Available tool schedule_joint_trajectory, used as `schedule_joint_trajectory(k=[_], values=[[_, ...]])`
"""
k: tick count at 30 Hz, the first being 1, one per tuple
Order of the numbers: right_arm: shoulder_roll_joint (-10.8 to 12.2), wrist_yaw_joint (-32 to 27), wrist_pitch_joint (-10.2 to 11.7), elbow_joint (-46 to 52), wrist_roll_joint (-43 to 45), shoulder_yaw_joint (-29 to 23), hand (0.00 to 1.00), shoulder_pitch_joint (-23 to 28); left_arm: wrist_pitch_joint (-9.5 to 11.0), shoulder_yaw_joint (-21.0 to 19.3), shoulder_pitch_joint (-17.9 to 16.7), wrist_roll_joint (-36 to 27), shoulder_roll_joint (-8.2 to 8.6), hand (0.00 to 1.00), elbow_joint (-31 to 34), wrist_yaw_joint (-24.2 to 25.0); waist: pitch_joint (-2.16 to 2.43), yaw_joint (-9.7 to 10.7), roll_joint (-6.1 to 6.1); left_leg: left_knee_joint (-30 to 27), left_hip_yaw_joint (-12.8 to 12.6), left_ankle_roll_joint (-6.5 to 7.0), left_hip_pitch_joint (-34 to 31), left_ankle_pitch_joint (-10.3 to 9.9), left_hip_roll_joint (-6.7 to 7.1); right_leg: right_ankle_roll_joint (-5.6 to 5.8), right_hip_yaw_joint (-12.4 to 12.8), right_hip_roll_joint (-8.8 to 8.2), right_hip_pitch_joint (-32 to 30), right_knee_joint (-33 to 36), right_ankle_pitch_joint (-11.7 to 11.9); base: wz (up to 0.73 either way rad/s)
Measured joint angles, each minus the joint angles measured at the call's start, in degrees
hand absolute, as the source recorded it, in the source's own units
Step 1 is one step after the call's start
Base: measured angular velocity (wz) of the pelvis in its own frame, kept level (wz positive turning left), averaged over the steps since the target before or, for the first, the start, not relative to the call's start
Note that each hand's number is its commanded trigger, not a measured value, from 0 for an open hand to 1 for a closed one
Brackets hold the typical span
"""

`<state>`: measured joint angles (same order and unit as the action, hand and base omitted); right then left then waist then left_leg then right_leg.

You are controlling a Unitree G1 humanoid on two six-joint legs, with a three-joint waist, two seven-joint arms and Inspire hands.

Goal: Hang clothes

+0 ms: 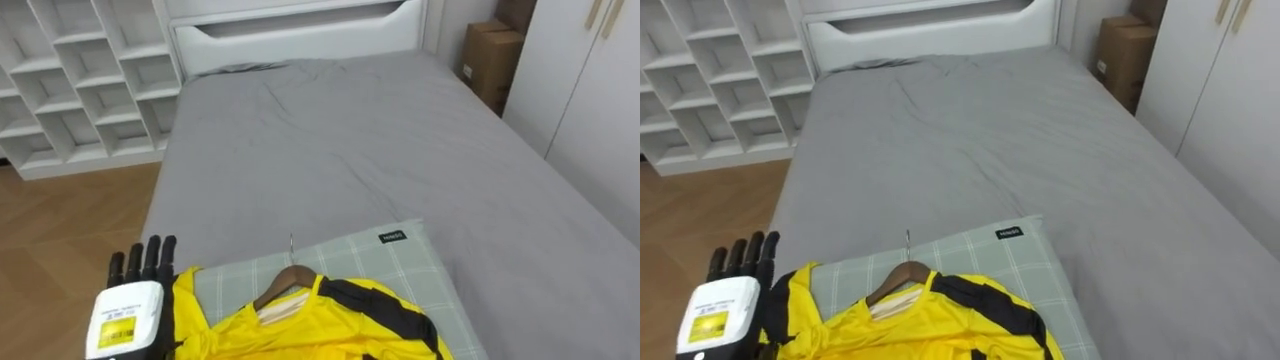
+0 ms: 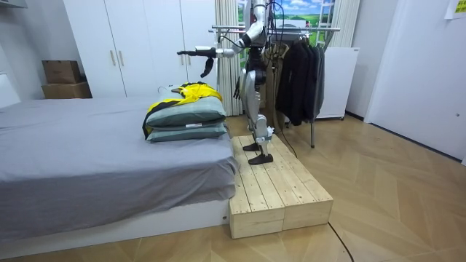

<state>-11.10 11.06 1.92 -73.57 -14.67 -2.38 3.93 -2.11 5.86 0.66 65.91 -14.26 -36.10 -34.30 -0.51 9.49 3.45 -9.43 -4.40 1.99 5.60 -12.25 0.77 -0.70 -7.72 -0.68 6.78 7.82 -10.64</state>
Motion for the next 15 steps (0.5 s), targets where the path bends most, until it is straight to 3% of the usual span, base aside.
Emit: schedule_joint_trajectory(k=[9,15], values=[[0.0,0.0,0.0,0.1,0.0,-0.1,0.00,0.0,-0.6,1.1,0.1,3.4,0.02,0.00,0.1,2.4,0.06,0.3,0.01,0.0,-0.2,0.00,-0.2,0.0,0.00,0.00,0.1,0.00,-0.2,0.0,0.0,0.00],[-0.1,0.3,0.1,-0.2,0.8,-0.1,0.00,-0.5,-0.5,1.4,2.2,5.8,0.22,0.00,-0.4,4.1,0.08,2.1,0.04,-0.2,-0.2,0.01,-0.3,0.0,-0.01,-0.02,0.1,-0.04,-0.1,0.3,0.0,0.01]])
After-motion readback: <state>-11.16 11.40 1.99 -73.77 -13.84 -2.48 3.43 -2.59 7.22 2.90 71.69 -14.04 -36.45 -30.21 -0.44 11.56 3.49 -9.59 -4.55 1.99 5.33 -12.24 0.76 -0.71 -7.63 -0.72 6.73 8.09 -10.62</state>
